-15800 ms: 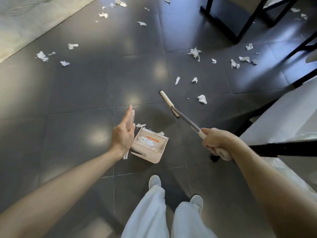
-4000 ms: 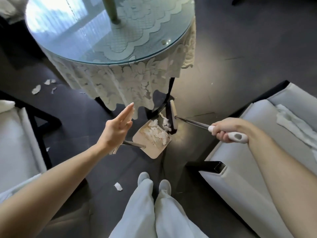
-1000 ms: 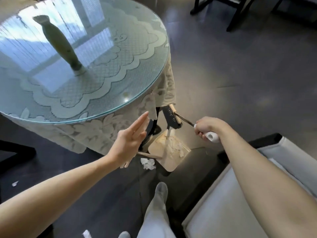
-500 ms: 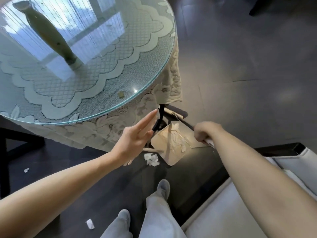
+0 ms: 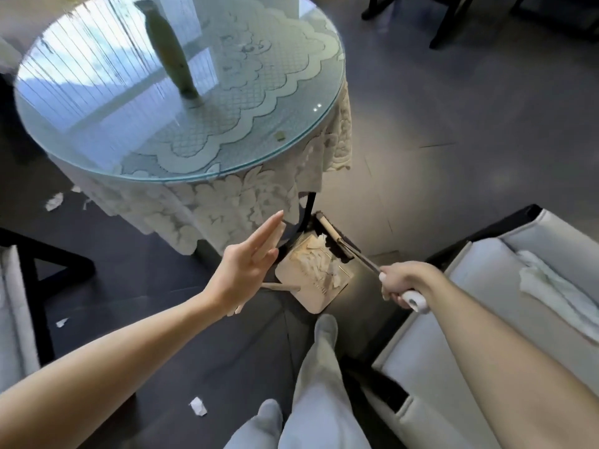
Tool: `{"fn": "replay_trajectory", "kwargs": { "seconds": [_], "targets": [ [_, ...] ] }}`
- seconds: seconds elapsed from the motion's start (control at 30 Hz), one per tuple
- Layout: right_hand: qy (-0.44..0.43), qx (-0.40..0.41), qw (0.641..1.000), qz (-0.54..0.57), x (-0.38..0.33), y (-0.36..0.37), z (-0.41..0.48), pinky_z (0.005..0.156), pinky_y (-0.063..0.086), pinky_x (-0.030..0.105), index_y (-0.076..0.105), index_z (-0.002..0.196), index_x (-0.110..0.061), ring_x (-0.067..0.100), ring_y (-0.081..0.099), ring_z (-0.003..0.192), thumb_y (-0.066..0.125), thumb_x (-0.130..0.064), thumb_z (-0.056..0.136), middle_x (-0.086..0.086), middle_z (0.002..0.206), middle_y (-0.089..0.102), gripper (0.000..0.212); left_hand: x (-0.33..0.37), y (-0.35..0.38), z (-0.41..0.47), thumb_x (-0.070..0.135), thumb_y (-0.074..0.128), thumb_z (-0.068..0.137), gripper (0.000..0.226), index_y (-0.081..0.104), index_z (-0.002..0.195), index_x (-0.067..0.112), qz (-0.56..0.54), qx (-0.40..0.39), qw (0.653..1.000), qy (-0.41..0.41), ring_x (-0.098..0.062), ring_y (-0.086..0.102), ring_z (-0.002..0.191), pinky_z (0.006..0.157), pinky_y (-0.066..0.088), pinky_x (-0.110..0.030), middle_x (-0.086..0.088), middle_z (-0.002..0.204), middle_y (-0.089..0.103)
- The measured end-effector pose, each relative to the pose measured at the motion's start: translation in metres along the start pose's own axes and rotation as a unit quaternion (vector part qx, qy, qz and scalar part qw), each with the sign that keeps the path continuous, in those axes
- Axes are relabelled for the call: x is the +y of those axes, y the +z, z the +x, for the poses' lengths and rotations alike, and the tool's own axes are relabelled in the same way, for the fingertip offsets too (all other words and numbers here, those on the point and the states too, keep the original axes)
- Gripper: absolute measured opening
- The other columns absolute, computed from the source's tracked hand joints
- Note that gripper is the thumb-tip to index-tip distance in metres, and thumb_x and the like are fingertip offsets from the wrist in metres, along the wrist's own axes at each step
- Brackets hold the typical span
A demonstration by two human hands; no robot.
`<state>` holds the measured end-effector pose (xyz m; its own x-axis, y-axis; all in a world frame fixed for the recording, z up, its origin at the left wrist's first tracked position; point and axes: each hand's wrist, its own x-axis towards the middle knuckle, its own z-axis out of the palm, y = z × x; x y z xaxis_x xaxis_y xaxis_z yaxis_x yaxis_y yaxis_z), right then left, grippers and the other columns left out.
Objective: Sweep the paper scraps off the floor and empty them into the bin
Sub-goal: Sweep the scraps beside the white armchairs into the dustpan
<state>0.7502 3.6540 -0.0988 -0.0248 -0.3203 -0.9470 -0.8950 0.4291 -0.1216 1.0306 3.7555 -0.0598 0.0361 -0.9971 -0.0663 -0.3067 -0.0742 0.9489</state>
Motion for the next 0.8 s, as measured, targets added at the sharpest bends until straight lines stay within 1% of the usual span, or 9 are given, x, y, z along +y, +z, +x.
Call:
{"fn": "replay_trajectory", "kwargs": {
  "seconds": [0.1, 0.17, 0.2, 0.23, 0.3, 0.37, 0.4, 0.6, 0.8],
  "targets": [
    [-0.006, -0.001, 0.998, 0.070, 0.008, 0.053, -0.016, 0.045, 0.037, 0.020, 0.030, 0.144, -0.034, 0.008, 0.040, 0.049, 0.045, 0.006, 0.091, 0.011, 0.083, 0.055, 0.069, -0.008, -0.025, -0.045, 0.000, 0.053, 0.096, 0.070, 0.037, 0.134, 0.057, 0.020, 0.017, 1.000, -0.004, 0.009, 0.025, 0.109, 0.098, 0.023, -0.018, 0.036, 0.128, 0.050],
    [-0.010, -0.009, 0.996, 0.091, 0.008, 0.081, -0.027, 0.040, 0.035, 0.020, 0.044, 0.119, -0.028, 0.009, 0.038, 0.043, 0.043, 0.007, 0.090, 0.010, 0.074, 0.053, 0.046, -0.013, -0.041, -0.074, 0.002, 0.053, 0.096, 0.071, 0.039, 0.132, 0.061, 0.016, 0.034, 0.999, -0.018, 0.009, 0.018, 0.096, 0.098, 0.029, -0.017, 0.036, 0.127, 0.048],
    [-0.010, -0.013, 0.995, 0.095, 0.005, 0.094, -0.033, 0.038, 0.035, 0.020, 0.044, 0.110, -0.024, 0.009, 0.038, 0.041, 0.043, 0.007, 0.089, 0.009, 0.070, 0.051, 0.037, -0.015, -0.049, -0.087, 0.003, 0.054, 0.096, 0.071, 0.039, 0.131, 0.063, 0.021, 0.045, 0.998, -0.026, 0.012, 0.046, 0.105, 0.092, 0.042, -0.013, 0.032, 0.127, 0.049],
    [-0.012, -0.014, 0.996, 0.091, 0.004, 0.105, -0.036, 0.038, 0.035, 0.020, 0.042, 0.110, -0.024, 0.009, 0.038, 0.041, 0.044, 0.006, 0.089, 0.009, 0.070, 0.050, 0.036, -0.017, -0.056, -0.099, 0.006, 0.055, 0.096, 0.071, 0.039, 0.129, 0.066, 0.030, 0.056, 0.997, -0.037, 0.011, 0.059, 0.067, 0.075, 0.050, -0.007, 0.030, 0.126, 0.053],
    [-0.016, -0.028, 0.996, 0.088, 0.001, 0.127, -0.039, 0.042, 0.035, 0.019, 0.038, 0.122, -0.027, 0.009, 0.038, 0.045, 0.044, 0.004, 0.090, 0.008, 0.073, 0.050, 0.045, -0.023, -0.069, -0.123, 0.009, 0.056, 0.096, 0.071, 0.038, 0.125, 0.072, 0.049, 0.073, 0.995, -0.057, 0.004, 0.043, 0.054, 0.056, 0.046, -0.009, 0.029, 0.116, 0.064],
    [-0.013, -0.044, 0.995, 0.084, -0.001, 0.148, -0.044, 0.044, 0.035, 0.018, 0.038, 0.129, -0.023, 0.009, 0.038, 0.047, 0.043, 0.002, 0.090, 0.007, 0.076, 0.049, 0.047, -0.028, -0.079, -0.146, 0.011, 0.057, 0.096, 0.070, 0.037, 0.126, 0.072, 0.055, 0.083, 0.993, -0.068, 0.008, 0.063, 0.069, 0.062, 0.045, -0.007, 0.031, 0.116, 0.063],
    [-0.010, -0.045, 0.996, 0.076, 0.000, 0.158, -0.045, 0.045, 0.036, 0.019, 0.039, 0.131, -0.019, 0.010, 0.039, 0.047, 0.043, 0.001, 0.090, 0.008, 0.077, 0.050, 0.045, -0.030, -0.082, -0.158, 0.011, 0.056, 0.096, 0.070, 0.037, 0.126, 0.071, 0.051, 0.087, 0.992, -0.072, 0.012, 0.060, 0.090, 0.067, 0.045, -0.007, 0.036, 0.119, 0.059],
    [-0.042, -0.016, 0.999, 0.000, 0.016, 0.218, -0.066, 0.071, 0.040, 0.029, 0.042, 0.137, -0.014, 0.021, 0.047, 0.071, 0.046, -0.004, 0.086, 0.013, 0.091, 0.053, 0.052, -0.047, -0.086, -0.237, 0.005, 0.056, 0.095, 0.074, 0.038, 0.127, 0.069, 0.059, 0.105, 0.990, -0.072, 0.013, 0.029, 0.108, 0.101, 0.027, -0.019, 0.052, 0.113, 0.048],
    [-0.033, -0.061, 0.996, 0.047, 0.041, 0.283, -0.110, 0.046, 0.033, 0.016, 0.043, 0.136, -0.023, 0.007, 0.038, 0.045, 0.043, 0.001, 0.089, 0.004, 0.069, 0.047, 0.052, -0.049, -0.086, -0.328, -0.001, 0.058, 0.093, 0.076, 0.042, 0.126, 0.065, 0.058, 0.171, 0.982, -0.058, 0.011, 0.036, 0.116, 0.104, 0.028, -0.023, 0.043, 0.117, 0.053]
  ]
}}
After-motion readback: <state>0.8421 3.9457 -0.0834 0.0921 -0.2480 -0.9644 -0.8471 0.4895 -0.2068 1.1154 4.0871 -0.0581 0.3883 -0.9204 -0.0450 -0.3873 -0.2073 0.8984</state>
